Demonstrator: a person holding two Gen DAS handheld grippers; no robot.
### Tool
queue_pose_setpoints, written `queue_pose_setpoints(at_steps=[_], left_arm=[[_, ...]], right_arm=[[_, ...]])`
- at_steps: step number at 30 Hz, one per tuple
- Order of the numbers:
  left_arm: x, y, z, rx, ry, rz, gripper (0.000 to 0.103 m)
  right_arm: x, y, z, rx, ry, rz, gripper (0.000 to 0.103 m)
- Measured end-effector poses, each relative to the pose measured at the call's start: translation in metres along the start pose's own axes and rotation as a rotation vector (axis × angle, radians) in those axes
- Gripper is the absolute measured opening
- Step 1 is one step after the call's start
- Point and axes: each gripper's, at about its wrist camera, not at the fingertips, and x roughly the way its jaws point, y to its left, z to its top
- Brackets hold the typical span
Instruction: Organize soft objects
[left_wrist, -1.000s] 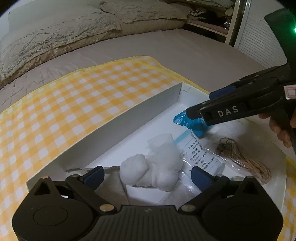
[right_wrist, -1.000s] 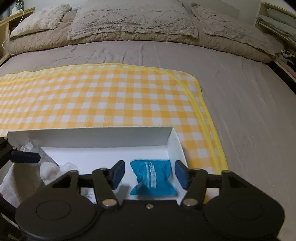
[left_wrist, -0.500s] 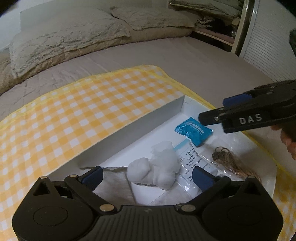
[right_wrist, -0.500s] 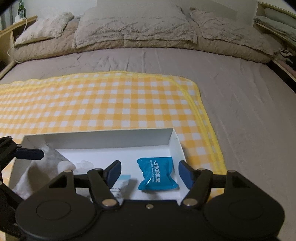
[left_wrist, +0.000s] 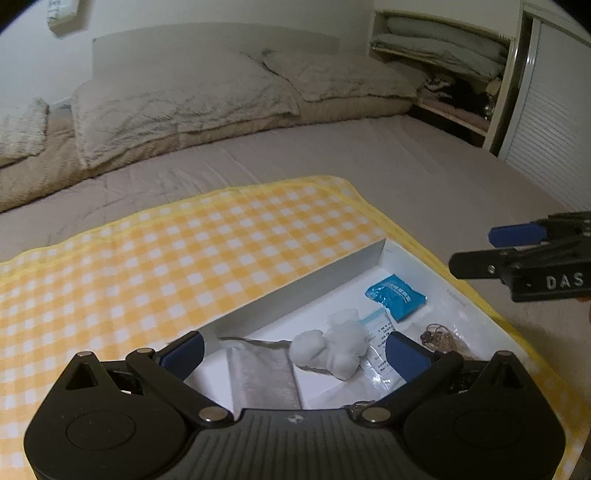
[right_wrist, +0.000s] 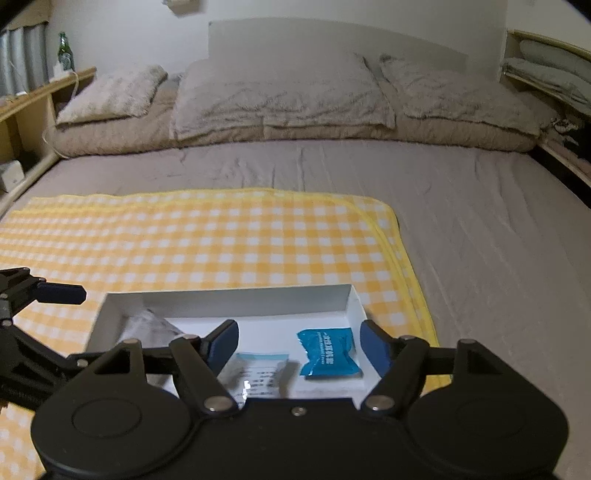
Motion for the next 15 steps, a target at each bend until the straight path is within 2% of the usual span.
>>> queue_pose_setpoints(at_steps=[5,9,12,15], left_arm=[[-0.031,-0.001,-0.003,-0.015,-0.036,0.017,0.103],[-0.054,-0.002,-0.006,-0.044,-0.061,0.077,0.103],[-0.072,-0.002,-0.009,-0.062,-0.083,0.088,0.103],[-0.092,-0.005,-0.013,-0.066,-0.110,0.110,0.103]], right_arm=[[-0.026,0.005,-0.006,-0.005,-0.035,0.026,0.075],[-0.043,0.009,-0.014,-0.004,-0.050,0.037,0.075],[-0.057,0.011,-0.019,-0.013,-0.077,0.035,0.082],[-0.071,0.012,-0.024,-0.015,-0.100,0.020,0.083]])
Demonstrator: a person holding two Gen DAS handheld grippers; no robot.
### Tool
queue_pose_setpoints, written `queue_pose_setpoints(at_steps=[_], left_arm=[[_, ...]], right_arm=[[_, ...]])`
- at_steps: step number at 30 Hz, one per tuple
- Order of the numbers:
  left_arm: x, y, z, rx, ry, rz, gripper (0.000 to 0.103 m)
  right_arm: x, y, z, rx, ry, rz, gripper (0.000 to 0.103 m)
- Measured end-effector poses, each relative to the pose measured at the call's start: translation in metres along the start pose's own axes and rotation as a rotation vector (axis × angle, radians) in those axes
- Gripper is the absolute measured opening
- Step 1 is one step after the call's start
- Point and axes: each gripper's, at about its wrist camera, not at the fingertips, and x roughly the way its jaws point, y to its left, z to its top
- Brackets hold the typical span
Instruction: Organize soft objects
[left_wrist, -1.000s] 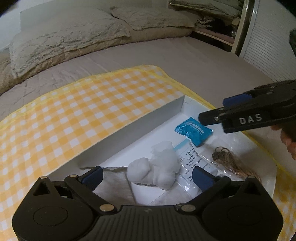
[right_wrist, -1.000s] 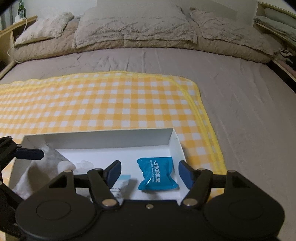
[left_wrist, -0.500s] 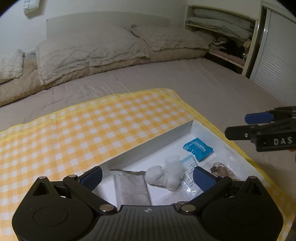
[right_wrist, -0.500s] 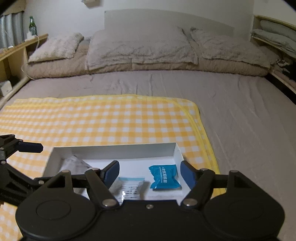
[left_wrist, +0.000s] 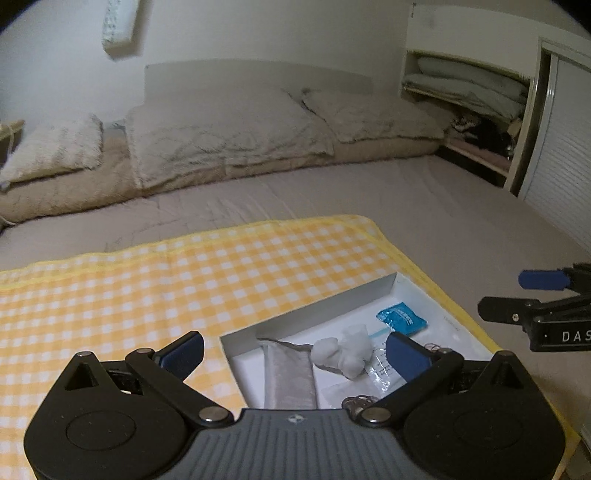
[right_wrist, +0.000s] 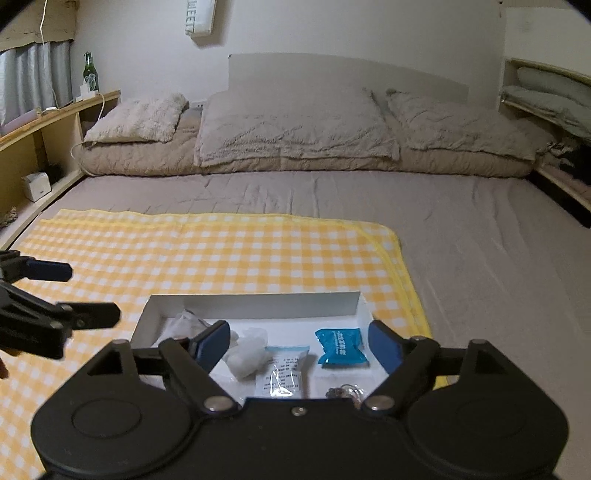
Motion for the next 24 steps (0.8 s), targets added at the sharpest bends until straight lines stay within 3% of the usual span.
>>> queue_pose_setpoints(at_steps=[7,10,24], left_arm=[[-0.046,-0.001,-0.008,-0.023,-0.065,0.028,0.103],[-0.063,0.000,-0.013,-0.029,-0.106,0.073,0.103],[-0.120,0.007,-0.068,-0.052,-0.135,0.151,0.103]], right_arm=[[-0.039,0.006,-0.011,0.029,-0.060,-0.032,0.091],[-0.056,0.009,-0.015,0.056,-0.085,-0.027,0.094],[-0.112,0.041,-0.055,0.061,-0.198,-0.035,0.102]])
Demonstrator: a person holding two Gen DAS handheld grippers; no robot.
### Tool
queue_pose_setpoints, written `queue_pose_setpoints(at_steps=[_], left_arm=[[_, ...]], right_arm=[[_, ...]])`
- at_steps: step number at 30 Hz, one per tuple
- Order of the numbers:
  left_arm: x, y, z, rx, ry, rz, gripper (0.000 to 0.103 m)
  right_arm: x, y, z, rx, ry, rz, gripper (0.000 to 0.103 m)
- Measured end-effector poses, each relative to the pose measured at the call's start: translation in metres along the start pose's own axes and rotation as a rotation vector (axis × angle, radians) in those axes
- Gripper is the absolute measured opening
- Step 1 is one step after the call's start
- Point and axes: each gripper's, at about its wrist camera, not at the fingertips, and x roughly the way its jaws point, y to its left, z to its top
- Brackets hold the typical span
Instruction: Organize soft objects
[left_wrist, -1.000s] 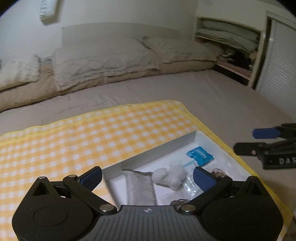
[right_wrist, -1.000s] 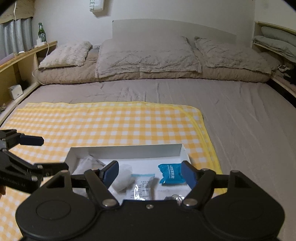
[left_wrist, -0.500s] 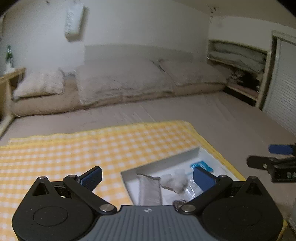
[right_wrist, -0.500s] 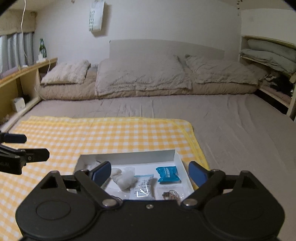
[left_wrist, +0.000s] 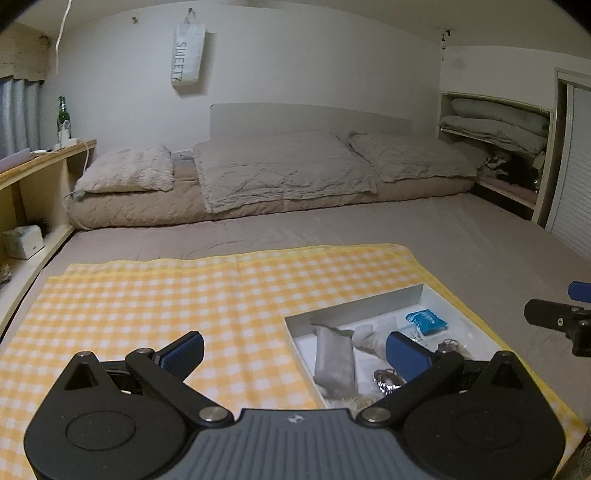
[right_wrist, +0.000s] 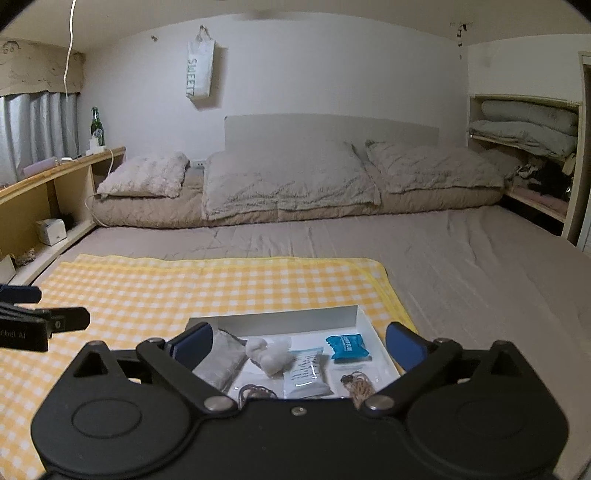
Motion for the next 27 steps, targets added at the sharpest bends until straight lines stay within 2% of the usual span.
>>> queue_pose_setpoints(at_steps=[8,17,27], left_arm=[[-0.021,0.005,-0.026,0.032,-0.029,0.064,0.103],[-0.027,0.008,-0.041,0.035,-0.021,0.047,0.103],[-0.024,0.002,-0.049,0.059,-0.014,0.030,0.103]], right_arm=[[-0.018,0.015,-0.024,-0.032,-0.021,0.002,0.103],[-0.028,0.023,-0.045,-0.052,-0.018,-0.018,0.103],[-0.030,0.027,-0.049,-0.077,-0.031,-0.030,0.103]])
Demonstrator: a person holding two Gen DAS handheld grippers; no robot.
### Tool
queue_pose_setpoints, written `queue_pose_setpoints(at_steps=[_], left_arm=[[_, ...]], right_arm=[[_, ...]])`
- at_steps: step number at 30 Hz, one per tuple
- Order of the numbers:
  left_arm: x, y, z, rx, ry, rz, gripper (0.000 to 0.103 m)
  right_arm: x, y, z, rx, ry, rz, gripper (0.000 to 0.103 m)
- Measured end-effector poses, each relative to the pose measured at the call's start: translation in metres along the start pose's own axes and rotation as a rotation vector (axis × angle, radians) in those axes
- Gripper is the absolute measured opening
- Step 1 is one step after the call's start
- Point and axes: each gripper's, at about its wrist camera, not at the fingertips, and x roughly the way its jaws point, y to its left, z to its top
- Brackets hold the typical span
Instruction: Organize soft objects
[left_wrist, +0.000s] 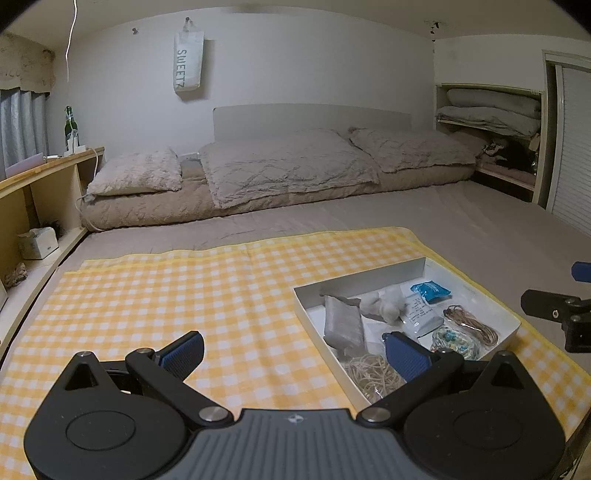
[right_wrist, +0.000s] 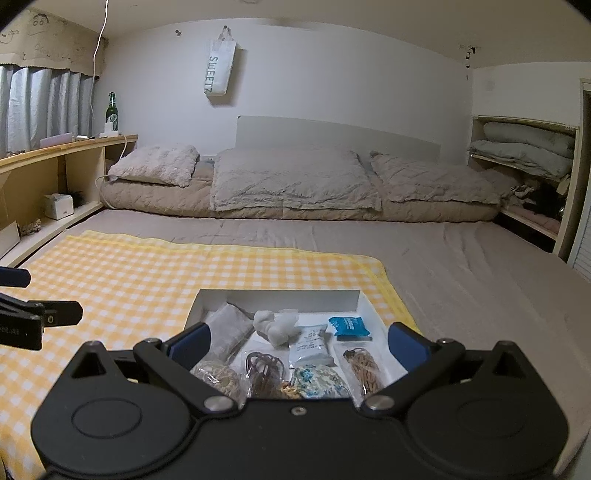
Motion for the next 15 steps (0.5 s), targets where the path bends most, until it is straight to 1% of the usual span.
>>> queue_pose_setpoints(at_steps=[15], left_arm=[[0.0023,0.0028,-0.0011,-0.016,0.011,-0.020,0.103]], right_arm=[[0.0001,-0.0011,-0.0031,0.010,0.010,0.005,0.103]])
